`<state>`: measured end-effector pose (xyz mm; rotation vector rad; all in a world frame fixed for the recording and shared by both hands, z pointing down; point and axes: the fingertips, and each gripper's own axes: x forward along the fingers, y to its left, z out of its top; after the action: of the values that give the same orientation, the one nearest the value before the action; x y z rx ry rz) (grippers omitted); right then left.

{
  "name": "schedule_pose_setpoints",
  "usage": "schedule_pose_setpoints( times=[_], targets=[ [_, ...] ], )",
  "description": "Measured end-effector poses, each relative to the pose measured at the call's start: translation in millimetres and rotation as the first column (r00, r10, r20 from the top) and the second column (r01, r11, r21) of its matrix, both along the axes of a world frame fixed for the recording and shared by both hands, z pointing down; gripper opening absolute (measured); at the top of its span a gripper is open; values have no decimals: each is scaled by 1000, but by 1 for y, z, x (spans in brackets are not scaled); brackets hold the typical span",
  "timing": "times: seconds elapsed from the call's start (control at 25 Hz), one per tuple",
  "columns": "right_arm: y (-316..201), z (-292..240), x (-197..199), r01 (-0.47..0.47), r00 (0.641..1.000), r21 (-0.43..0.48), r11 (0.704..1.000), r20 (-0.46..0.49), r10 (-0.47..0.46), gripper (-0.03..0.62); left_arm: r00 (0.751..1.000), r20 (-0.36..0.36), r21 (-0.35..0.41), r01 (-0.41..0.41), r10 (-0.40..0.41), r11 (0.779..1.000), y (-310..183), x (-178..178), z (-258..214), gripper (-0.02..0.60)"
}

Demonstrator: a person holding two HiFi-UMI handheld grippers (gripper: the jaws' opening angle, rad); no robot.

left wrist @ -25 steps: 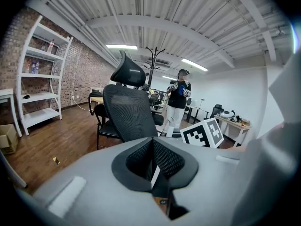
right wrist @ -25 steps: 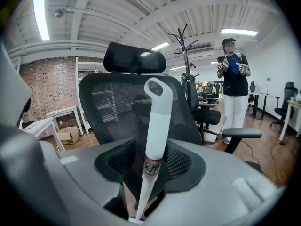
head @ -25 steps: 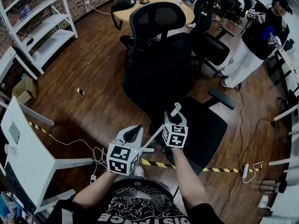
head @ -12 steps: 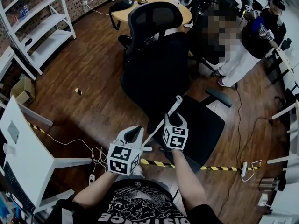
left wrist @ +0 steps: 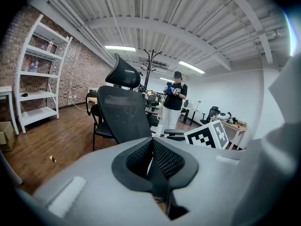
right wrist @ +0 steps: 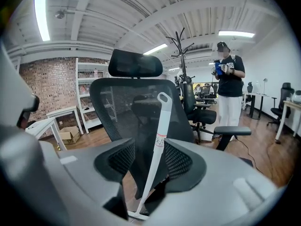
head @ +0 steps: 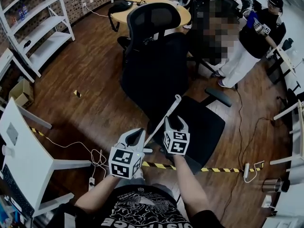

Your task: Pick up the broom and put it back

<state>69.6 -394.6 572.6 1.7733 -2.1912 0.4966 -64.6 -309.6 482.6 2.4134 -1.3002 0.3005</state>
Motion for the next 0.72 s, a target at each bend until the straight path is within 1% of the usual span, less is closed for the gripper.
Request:
schedule_pose_setpoints(
  times=[0.28, 0.4, 0.48, 0.56, 0.72],
  targets=[
    [35, -36, -4, 52, 999, 58, 997, -6, -52, 161, 999, -18, 14, 35, -35, 999, 27, 10, -8, 5],
    [60, -51, -8, 89, 996, 87, 992, -4, -89, 139, 998, -17, 25, 59, -58, 998, 47, 16, -12, 5],
    [80, -62, -9, 111, 994, 107, 988, 6, -112, 104, 997, -16, 37, 75, -75, 996, 62, 20, -16, 5],
    [101, -72, -10, 133, 991, 125, 983, 9, -135, 90, 996, -16, 48, 93, -92, 995, 78, 24, -20, 5],
    [147, -94, -7, 150, 987, 166, 975, 29, -156, 44, 993, -32, 53, 112, -110, 992, 115, 37, -25, 5]
  ],
)
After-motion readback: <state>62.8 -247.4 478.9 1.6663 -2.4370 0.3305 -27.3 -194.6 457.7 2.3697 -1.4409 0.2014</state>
